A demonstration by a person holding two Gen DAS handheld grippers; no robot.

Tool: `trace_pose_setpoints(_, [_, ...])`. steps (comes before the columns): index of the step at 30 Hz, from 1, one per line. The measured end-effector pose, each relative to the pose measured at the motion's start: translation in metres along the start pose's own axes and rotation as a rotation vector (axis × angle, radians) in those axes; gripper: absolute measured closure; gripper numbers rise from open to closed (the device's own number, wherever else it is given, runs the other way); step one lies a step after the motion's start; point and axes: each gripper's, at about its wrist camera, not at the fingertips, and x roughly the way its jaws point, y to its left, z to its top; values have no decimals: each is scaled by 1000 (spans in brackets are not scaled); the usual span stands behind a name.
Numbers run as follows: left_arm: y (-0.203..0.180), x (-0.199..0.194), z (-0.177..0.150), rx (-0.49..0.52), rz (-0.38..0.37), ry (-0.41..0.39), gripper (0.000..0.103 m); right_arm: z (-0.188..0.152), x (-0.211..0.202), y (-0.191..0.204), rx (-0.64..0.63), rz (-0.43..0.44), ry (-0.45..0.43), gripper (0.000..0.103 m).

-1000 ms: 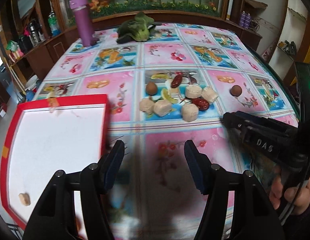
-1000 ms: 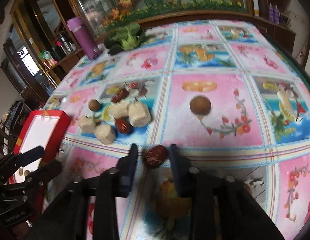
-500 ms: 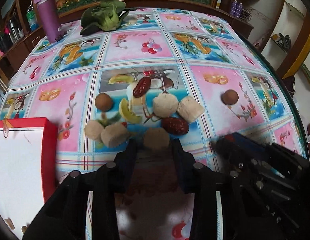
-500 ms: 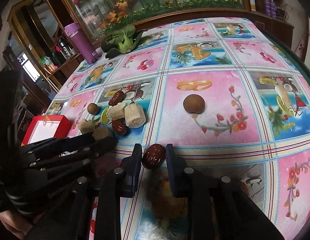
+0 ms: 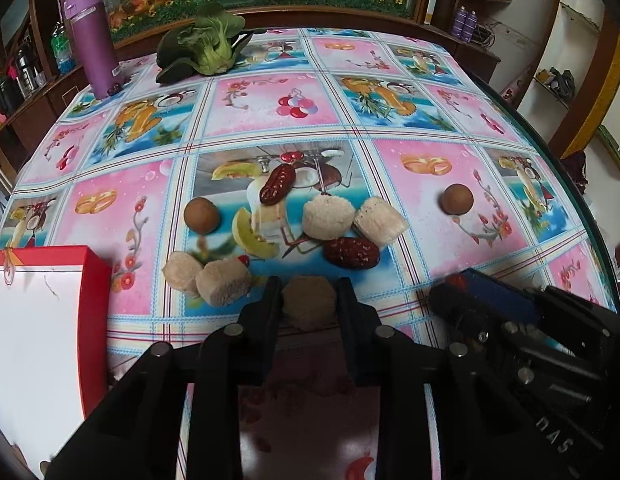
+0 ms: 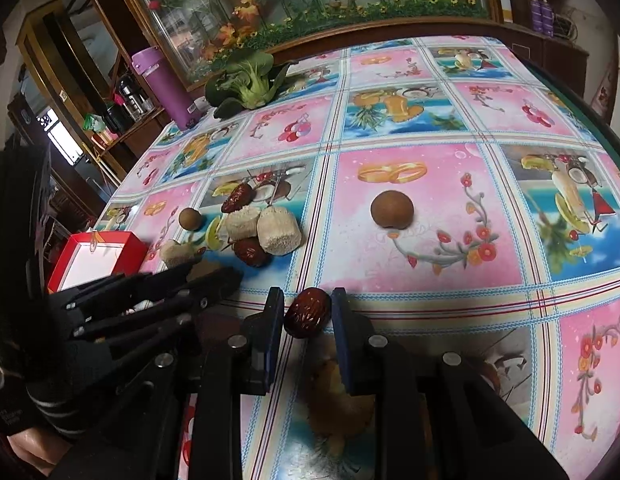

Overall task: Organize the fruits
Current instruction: 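Grasp a red date with the right gripper while the left grasps a tan cake, then carry the date and cake over the tray and open both grippers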

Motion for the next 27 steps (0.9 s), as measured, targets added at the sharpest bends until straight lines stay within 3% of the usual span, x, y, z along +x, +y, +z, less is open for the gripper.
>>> trace_pose_setpoints(3, [5, -9, -8, -32, -18, 2, 74, 0, -4, 2, -10, 15, -22, 80])
trace_pose_setpoints(12, [20, -75, -48, -60, 46, -90, 74, -5, -16, 27, -107, 69, -85, 80])
trace_pose_setpoints(15, [30, -102, -68, -67, 64, -119, 74, -13, -22, 45, -139, 135, -87, 80])
trace_pose_setpoints(17, [46, -121, -85, -91, 85, -141, 74, -21, -25, 60, -148, 191, -78, 80])
trace_pose_setpoints(22, [102, -157, -121, -195, 169, -156, 74, -47, -36, 140, -308, 323, -42, 80])
trace_pose_setpoints(27, [157, -172, -147, -293, 292, -167, 74, -60, -32, 201, -419, 379, -17, 80])
